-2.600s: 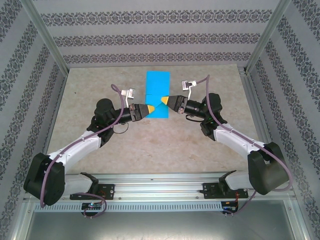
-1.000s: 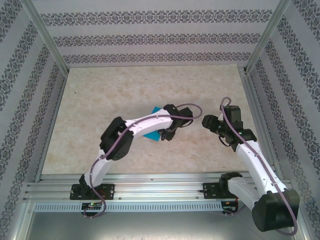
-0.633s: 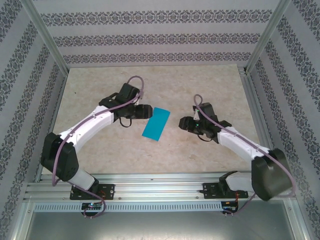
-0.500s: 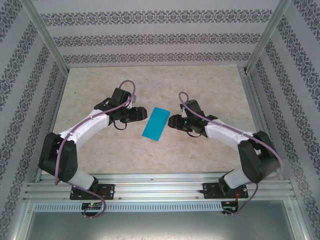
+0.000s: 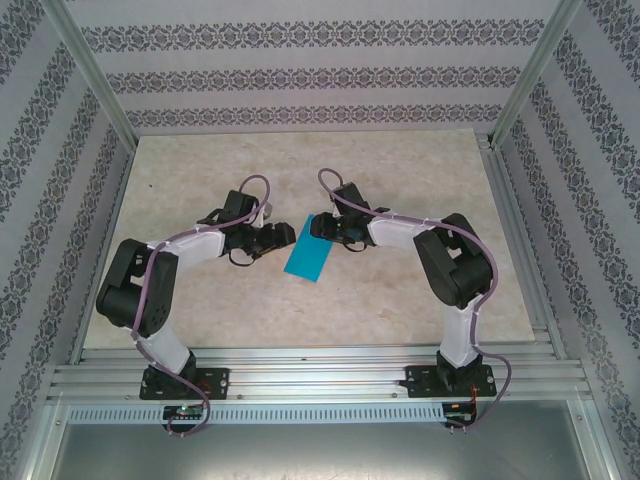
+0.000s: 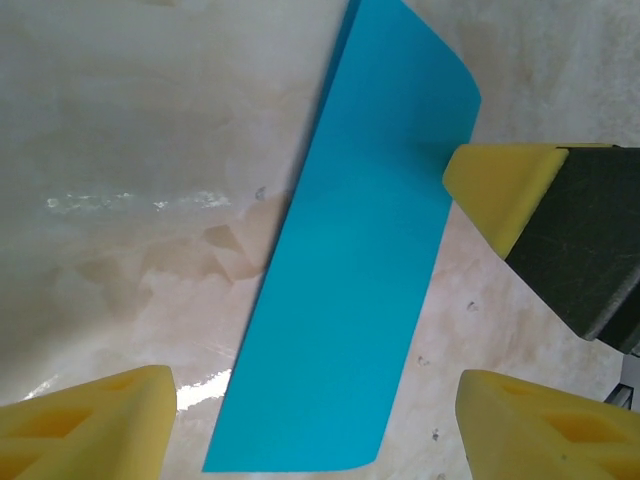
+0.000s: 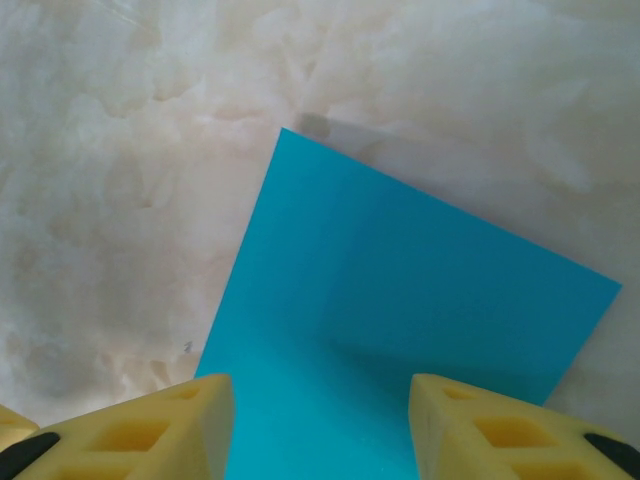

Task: Fold a paper plane with a square sheet of paper (fold left side to right side)
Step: Third fold the triangle at the center of the table.

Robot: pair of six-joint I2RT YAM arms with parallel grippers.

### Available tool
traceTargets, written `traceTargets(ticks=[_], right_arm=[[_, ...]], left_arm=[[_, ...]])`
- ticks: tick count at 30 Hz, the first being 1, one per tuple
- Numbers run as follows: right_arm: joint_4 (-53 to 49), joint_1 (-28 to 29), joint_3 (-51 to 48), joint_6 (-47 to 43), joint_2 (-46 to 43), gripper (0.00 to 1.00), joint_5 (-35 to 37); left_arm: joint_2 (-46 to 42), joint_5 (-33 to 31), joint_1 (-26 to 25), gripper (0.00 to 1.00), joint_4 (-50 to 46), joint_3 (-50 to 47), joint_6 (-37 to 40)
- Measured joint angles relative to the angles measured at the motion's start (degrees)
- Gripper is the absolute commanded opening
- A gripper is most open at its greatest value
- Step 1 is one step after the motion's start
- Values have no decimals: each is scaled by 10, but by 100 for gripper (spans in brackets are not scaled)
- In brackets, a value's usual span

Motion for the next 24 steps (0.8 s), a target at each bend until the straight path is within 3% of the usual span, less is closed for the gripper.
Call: traceTargets(ticks=[24], right_arm=[[14, -23, -15, -16, 7, 48, -18]], left_arm=[[109, 46, -25, 60, 23, 74, -15]])
